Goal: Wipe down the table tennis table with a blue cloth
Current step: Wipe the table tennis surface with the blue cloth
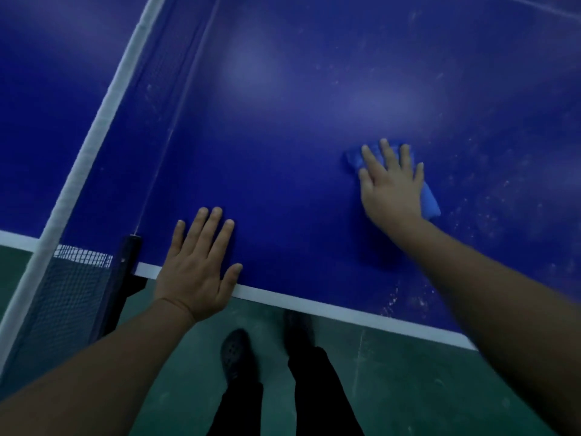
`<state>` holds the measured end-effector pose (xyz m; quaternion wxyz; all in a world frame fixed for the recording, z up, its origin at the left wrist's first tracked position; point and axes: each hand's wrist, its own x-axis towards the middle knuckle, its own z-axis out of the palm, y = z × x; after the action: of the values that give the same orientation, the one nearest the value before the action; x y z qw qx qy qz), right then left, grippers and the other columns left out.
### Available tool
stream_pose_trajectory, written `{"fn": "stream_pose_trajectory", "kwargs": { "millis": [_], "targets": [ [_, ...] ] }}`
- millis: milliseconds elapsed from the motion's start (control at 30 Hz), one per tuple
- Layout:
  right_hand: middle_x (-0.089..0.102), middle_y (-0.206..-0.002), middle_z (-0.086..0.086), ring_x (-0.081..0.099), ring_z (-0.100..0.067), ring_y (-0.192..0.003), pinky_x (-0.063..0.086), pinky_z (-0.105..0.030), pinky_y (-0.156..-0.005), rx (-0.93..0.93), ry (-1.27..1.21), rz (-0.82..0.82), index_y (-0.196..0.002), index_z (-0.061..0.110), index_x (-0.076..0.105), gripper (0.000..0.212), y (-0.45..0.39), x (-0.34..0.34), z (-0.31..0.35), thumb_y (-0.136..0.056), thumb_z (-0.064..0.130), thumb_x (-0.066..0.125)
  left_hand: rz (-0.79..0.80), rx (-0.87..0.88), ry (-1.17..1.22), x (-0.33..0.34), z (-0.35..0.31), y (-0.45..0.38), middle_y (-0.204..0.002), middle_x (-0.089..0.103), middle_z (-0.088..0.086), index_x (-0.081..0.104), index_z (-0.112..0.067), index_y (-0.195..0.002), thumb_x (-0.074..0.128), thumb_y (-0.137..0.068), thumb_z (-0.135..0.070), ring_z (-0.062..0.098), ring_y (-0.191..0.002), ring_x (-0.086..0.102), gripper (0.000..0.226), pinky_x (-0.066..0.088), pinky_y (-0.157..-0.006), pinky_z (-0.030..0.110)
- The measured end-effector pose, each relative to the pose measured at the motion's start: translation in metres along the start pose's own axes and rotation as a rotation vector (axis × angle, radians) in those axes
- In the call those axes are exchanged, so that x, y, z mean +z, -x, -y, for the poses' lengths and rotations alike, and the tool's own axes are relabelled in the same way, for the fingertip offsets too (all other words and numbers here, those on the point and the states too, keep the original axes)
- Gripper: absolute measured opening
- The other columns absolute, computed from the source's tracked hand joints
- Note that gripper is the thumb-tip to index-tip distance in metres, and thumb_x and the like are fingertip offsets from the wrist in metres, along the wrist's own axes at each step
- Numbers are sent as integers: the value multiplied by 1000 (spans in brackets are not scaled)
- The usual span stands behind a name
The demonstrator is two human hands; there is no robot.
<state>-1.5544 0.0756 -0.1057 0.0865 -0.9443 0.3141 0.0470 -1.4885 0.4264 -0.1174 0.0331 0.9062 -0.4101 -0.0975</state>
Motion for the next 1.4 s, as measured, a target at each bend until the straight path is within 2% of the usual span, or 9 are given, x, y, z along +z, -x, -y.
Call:
{"fn": "stream_pose_trajectory", "kwargs": {
  "millis": [100, 300, 500, 633, 867, 1100, 1167, 1333, 1400],
  "targets": [
    [15, -166, 1, 4, -33, -152, 2, -62, -119, 225, -48, -94, -155, 36, 27, 52, 19, 17, 70, -103, 42, 29, -13, -7, 49, -2, -1, 1, -162, 19, 14, 28, -7, -153, 23, -97, -51, 31, -151, 13, 72, 13, -120, 57],
    [26, -163, 2, 9, -29, -152, 2, -58, -119, -221, -46, -45, -151, 34, 35, 53, 123, 53, 139, -99, 44, 31, -66, 19, 100, 4, 4, 3, -162, 19, 15, 24, -6, -154, 21, -98, -48, 31, -151, 12, 70, 8, -121, 55],
    [13, -166, 2, 4, -29, -153, 5, -61, -120, 542, -24, -58, -155, 36, 22, 56, 160, 24, -33, -100, 45, 23, -39, 37, 30, 4, 6, 2, -162, 20, 18, 28, -10, -154, 19, -98, -51, 35, -151, 11, 70, 7, -120, 58],
    [13, -166, -4, 5, -35, -152, 5, -64, -118, 858, -112, -147, -157, 30, 24, 56, 159, 22, -20, -102, 43, 25, -18, 28, 7, 2, 5, 2, -162, 19, 19, 28, -11, -154, 18, -97, -52, 35, -151, 11, 71, 7, -120, 58],
    [23, -163, 2, 10, -28, -152, 3, -55, -120, -99, 27, -11, -152, 34, 28, 52, 176, 51, 68, -101, 45, 26, -41, 22, 30, 2, 3, 2, -162, 19, 19, 29, -10, -154, 19, -96, -51, 35, -151, 12, 72, 6, -120, 58],
    [9, -167, -3, 2, -33, -152, 1, -61, -118, 1022, -145, -150, -158, 31, 18, 54, 181, 11, -89, -105, 43, 22, -38, 18, 25, 2, 1, 2, -162, 18, 20, 28, -9, -154, 19, -96, -52, 36, -151, 11, 72, 5, -121, 57],
    [11, -166, -5, 5, -35, -152, 3, -63, -117, 892, -113, -161, -157, 30, 21, 54, 165, 21, -42, -105, 41, 27, -39, 14, 24, 2, 0, 2, -161, 19, 20, 28, -9, -154, 20, -96, -52, 36, -151, 11, 72, 5, -121, 57],
    [20, -164, 3, 8, -28, -152, 2, -55, -120, -177, 51, 40, -153, 37, 25, 52, 167, 45, 45, -102, 48, 25, -43, 11, 14, 2, -1, 2, -161, 20, 20, 30, -9, -153, 20, -96, -51, 36, -150, 13, 72, 6, -120, 57],
    [22, -164, 2, 11, -28, -152, 7, -57, -120, -116, 57, 20, -153, 36, 30, 52, 154, 34, 2, -102, 47, 26, -47, 15, 9, 2, 0, 1, -161, 21, 20, 30, -9, -153, 21, -96, -51, 37, -150, 14, 72, 7, -120, 58]
  ]
}}
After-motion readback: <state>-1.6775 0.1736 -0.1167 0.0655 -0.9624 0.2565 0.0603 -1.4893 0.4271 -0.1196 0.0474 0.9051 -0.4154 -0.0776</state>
